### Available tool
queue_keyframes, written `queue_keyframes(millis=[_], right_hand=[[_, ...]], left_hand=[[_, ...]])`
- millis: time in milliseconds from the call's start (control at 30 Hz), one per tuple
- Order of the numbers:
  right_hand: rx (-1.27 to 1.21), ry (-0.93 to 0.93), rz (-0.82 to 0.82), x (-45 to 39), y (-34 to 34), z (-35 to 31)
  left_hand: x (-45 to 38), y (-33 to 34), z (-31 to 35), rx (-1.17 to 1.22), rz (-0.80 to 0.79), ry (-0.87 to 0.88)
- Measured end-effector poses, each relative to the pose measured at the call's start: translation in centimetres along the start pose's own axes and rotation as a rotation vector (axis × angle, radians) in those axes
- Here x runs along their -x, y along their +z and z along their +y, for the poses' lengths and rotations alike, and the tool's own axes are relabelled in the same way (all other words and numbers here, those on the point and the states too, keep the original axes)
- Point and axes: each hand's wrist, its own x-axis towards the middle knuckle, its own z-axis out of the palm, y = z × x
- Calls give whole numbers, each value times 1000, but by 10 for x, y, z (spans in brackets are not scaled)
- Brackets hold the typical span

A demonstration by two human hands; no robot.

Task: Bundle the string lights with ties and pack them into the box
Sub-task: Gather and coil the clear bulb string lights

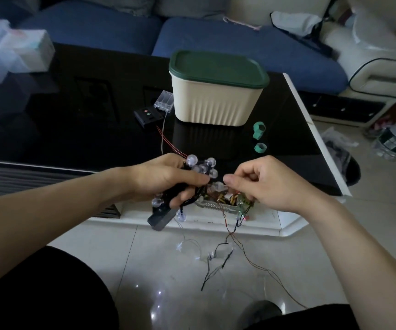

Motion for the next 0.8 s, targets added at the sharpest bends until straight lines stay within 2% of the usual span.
queue_keyframes(millis=[133,267,400,533,667,733,800], right_hand=[[22,51,-36,-2,9,-3],[-14,64,-70,-5,19,-4],[-10,81,-85,-6,30,-5],[141,49,-119,-7,41,-5],[113,43,-135,-4,43,-11],[115,25,-102,-3,45,-13],[152,-38,0,-5,46,-13]], left_hand=[[0,7,2,122,116,4],[-5,11,8,450,278,-20],[-9,7,12,732,295,47],[-10,5,9,750,252,41],[-11,6,6,739,300,86],[-13,6,4,743,342,104],[-15,4,3,766,374,116]])
